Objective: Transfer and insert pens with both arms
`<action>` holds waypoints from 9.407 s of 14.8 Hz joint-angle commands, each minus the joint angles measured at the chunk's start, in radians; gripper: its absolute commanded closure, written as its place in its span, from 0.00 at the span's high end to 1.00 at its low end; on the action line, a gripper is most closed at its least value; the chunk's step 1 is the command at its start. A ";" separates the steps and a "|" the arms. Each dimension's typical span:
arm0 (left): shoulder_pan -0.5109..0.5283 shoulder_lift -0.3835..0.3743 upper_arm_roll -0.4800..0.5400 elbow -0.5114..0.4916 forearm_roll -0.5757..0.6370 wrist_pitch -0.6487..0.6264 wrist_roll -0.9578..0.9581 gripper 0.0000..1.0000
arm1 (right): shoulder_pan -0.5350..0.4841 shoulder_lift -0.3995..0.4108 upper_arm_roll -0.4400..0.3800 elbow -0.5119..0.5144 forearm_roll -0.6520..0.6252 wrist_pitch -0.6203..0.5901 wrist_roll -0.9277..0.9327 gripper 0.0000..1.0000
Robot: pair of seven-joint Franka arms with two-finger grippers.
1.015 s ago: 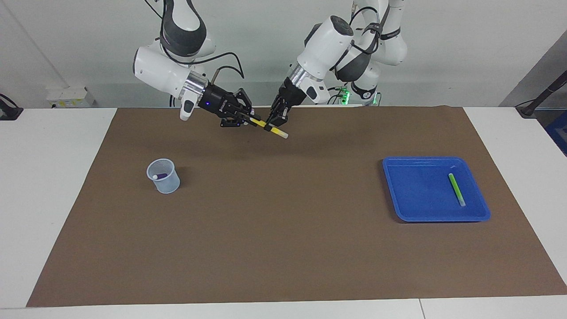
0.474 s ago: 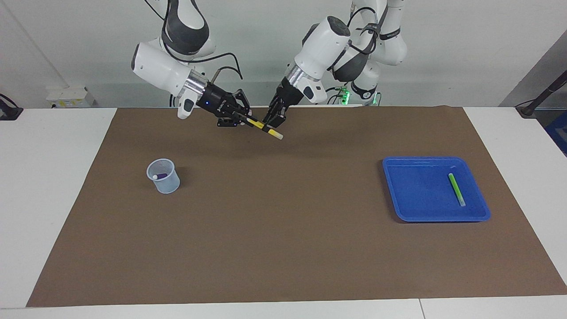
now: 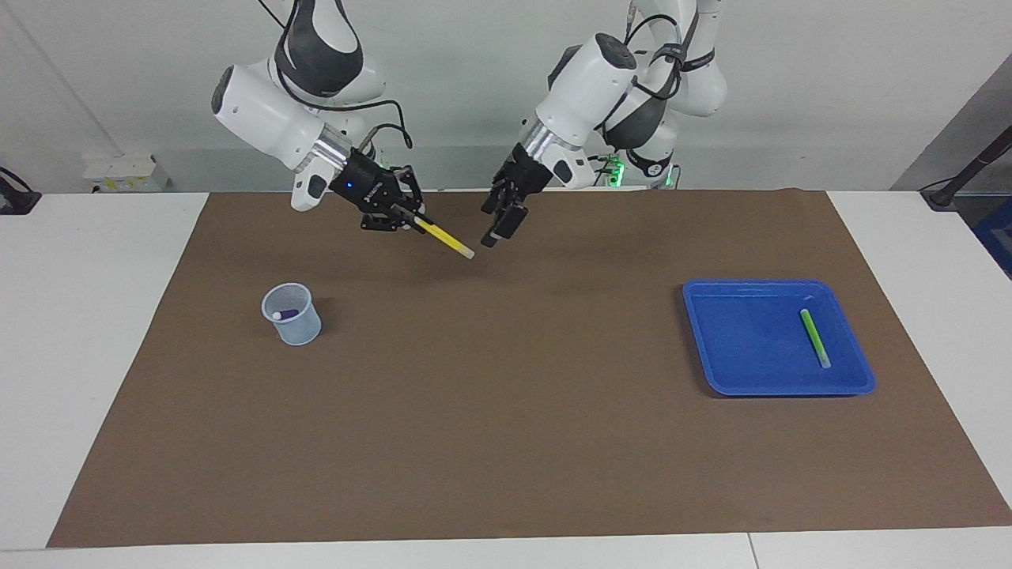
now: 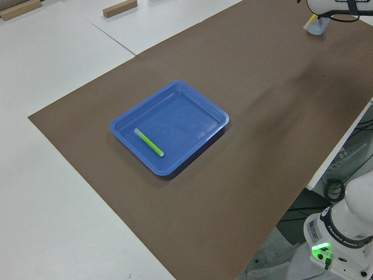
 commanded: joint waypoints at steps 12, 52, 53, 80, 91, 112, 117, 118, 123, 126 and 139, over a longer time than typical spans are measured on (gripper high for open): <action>0.464 -0.029 0.020 0.028 0.271 -0.389 0.926 1.00 | -0.211 -0.043 0.003 0.045 -0.690 -0.088 0.031 0.00; 0.885 0.354 0.028 0.014 0.572 0.056 2.211 1.00 | -0.274 0.114 0.013 -0.051 -0.830 0.171 0.129 0.37; 0.888 0.367 0.028 0.014 0.572 0.073 2.211 1.00 | -0.274 0.114 0.013 -0.051 -0.832 0.171 0.129 0.45; 0.817 0.330 0.013 0.186 0.428 -0.292 1.770 0.00 | -0.264 0.097 0.027 0.175 -0.401 -0.196 0.065 1.00; 0.485 0.145 0.005 0.175 0.146 -0.464 0.897 0.00 | -0.204 0.054 0.027 0.111 0.032 -0.251 -0.064 1.00; 0.171 0.068 -0.124 0.185 0.043 -0.128 -0.061 0.00 | -0.026 0.046 0.029 0.045 0.426 -0.122 0.043 1.00; 0.135 0.060 -0.130 0.177 0.043 -0.119 -0.070 0.00 | 0.018 0.063 0.029 0.068 0.429 -0.059 0.085 0.96; 0.130 0.060 -0.130 0.175 0.044 -0.111 -0.071 0.00 | 0.022 0.069 0.029 0.075 0.429 -0.052 0.086 0.95; 0.115 0.059 -0.130 0.174 0.047 -0.109 -0.071 0.00 | 0.023 0.077 0.029 0.088 0.428 -0.033 0.096 0.76; 0.099 0.059 -0.130 0.171 0.054 -0.109 -0.070 0.00 | 0.023 0.086 0.029 0.097 0.428 -0.012 0.097 0.72; 0.085 0.046 -0.130 0.148 0.075 -0.106 -0.055 0.00 | 0.048 0.089 0.029 0.100 0.423 0.027 0.099 0.49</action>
